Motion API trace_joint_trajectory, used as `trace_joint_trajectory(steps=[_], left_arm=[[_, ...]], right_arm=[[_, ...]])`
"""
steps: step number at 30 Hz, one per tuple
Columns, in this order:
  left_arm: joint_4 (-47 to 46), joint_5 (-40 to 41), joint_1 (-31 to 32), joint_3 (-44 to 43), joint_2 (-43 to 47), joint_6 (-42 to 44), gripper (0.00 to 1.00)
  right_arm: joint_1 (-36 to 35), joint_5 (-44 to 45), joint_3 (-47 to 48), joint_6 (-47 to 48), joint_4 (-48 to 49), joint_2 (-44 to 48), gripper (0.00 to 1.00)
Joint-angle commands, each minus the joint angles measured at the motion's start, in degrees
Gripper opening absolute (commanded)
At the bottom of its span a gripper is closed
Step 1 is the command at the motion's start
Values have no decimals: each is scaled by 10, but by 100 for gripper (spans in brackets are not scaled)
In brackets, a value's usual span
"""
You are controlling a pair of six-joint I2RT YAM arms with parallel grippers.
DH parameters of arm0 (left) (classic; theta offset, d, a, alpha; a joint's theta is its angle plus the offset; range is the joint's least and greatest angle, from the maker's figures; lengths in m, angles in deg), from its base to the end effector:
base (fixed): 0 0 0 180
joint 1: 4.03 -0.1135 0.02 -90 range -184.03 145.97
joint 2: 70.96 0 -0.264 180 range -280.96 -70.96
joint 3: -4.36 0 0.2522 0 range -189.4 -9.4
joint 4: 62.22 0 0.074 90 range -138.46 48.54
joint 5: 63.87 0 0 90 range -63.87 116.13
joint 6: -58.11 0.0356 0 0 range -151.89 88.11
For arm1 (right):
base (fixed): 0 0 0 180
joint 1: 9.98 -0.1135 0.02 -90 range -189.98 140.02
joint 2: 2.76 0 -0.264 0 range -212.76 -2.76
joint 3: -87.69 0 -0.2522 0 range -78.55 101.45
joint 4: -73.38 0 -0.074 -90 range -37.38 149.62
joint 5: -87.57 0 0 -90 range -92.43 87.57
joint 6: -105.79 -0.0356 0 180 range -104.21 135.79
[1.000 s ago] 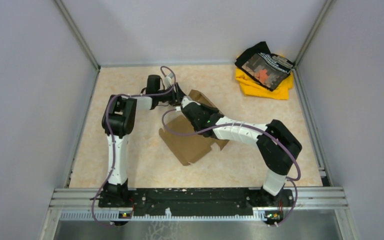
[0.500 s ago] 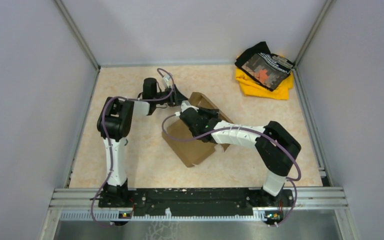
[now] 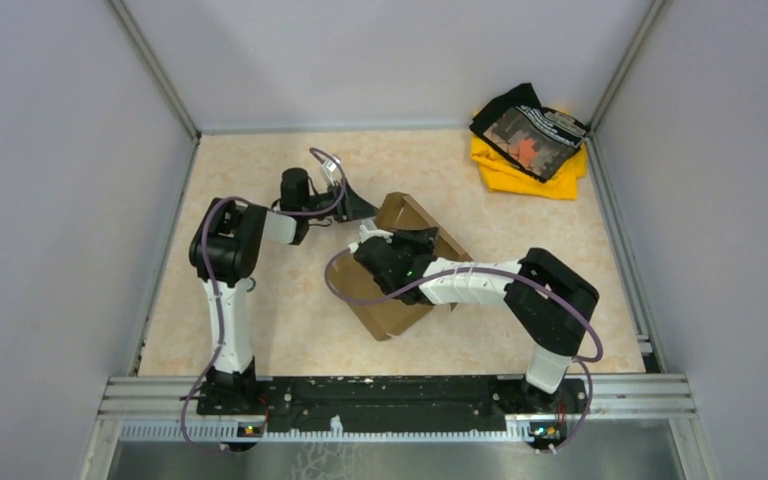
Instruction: Fold the paper box
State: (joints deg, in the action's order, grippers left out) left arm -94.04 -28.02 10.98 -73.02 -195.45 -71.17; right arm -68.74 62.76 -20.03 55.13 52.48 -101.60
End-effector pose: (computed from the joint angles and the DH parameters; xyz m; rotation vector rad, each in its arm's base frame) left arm 0.4104 -0.1399 0.1213 0.3193 1.9755 -1.4972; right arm 0.2072 0.2793 0.1961 -1.1838 1.6862 -1.1287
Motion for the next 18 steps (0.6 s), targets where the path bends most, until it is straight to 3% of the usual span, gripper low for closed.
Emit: trace_joint_trajectory(steps=[1, 8, 18], left_arm=[[-58, -25, 0, 16, 32, 3, 67], [-97, -36, -1, 48, 40, 4, 73], [-123, -32, -1, 90, 40, 9, 72]], right_arm=[[-15, 40, -1, 13, 39, 17, 0], [-30, 56, -7, 23, 64, 8, 0], [-42, 58, -13, 3, 48, -2, 0]])
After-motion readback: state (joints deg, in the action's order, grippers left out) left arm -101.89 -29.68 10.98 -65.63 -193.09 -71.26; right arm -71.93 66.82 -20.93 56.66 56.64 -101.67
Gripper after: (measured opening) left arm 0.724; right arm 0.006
